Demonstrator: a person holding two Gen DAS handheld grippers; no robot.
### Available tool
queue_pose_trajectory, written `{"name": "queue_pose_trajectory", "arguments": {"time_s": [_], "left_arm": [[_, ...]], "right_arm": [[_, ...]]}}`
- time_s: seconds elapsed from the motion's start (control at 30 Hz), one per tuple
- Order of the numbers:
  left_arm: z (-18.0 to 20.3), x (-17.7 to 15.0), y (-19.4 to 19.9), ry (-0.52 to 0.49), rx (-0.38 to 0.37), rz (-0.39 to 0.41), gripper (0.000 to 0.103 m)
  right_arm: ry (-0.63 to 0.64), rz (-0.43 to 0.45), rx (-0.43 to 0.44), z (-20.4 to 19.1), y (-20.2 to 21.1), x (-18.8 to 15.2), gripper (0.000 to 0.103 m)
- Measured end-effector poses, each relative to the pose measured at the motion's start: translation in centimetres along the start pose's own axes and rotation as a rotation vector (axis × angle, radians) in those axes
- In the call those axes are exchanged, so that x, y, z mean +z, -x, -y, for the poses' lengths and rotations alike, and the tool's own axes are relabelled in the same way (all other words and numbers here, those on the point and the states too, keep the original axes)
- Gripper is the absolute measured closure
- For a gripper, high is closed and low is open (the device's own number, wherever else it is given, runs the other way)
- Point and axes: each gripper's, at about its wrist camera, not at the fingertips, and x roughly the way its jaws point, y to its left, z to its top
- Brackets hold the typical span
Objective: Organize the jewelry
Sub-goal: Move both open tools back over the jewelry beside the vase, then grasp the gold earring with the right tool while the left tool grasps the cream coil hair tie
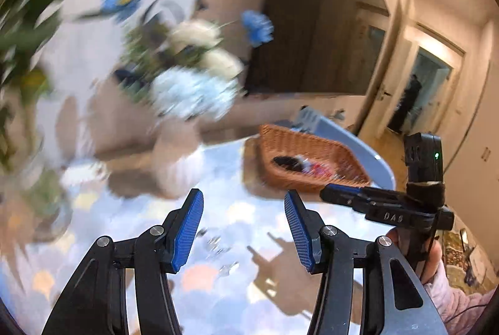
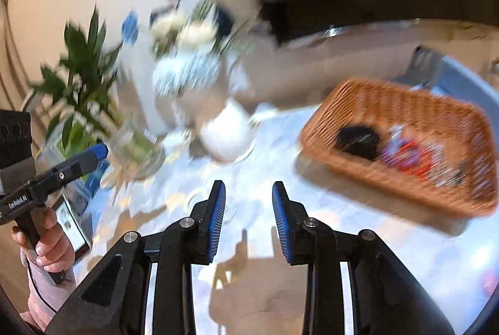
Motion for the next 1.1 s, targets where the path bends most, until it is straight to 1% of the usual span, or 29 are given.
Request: {"name": "queue_pose_trajectory", "arguments": {"time_s": [0.13, 0.2, 0.27, 0.37, 0.4, 0.47, 0.57, 0.63, 0.8, 0.87, 1.0, 1.1], "left_arm": [[-3.9, -2.8, -2.3, 0.08, 0.038, -0.053, 0.047], [-5.8, -3.9, -3.8, 0.126, 0.036, -0.088, 0.047], [-7.6, -4.8, -5.4, 0.178, 0.043, -0.122, 0.047], [-9.8, -5.4, -8.4, 0.261, 0.148, -0.185, 0.048], [-10.5, -5.6, -9.3, 0.288, 0.168, -0.203, 0.048], [-11.4, -5.9, -10.7, 0.329, 0.149, -0.204, 0.048], [-11.7, -6.7, -12.0, 0.335, 0.151, -0.223, 0.048], [-11.7, -7.1, -12.3, 0.325, 0.16, -0.232, 0.048], [-12.0, -7.6, -12.6, 0.335, 0.151, -0.224, 0.048], [-11.9, -7.6, -12.9, 0.332, 0.155, -0.221, 0.048], [-11.7, -7.4, -12.9, 0.319, 0.171, -0.221, 0.048], [-11.6, -7.4, -13.0, 0.313, 0.179, -0.22, 0.049]], "right_arm": [[-0.007, -0.12, 0.033, -1.3, -5.7, -2.9, 0.069], [-0.011, -0.171, 0.021, -1.4, -7.6, -3.7, 0.069], [-0.009, -0.201, 0.005, -1.5, -8.6, -4.0, 0.069], [0.004, -0.22, -0.007, -1.7, -9.1, -3.5, 0.069], [0.018, -0.227, -0.017, -2.0, -9.3, -3.1, 0.069], [0.014, -0.246, 0.006, -2.5, -9.9, -2.2, 0.069], [-0.038, -0.308, 0.077, -2.8, -11.8, -1.1, 0.069], [-0.048, -0.326, 0.092, -3.1, -13.1, -0.7, 0.069], [-0.058, -0.343, 0.06, -3.6, -15.8, -1.0, 0.069], [-0.022, -0.343, 0.004, -3.8, -16.5, -1.4, 0.07], [0.007, -0.342, -0.016, -4.1, -17.1, -1.7, 0.074], [0.044, -0.333, -0.04, -4.6, -17.4, -1.8, 0.08]]}}
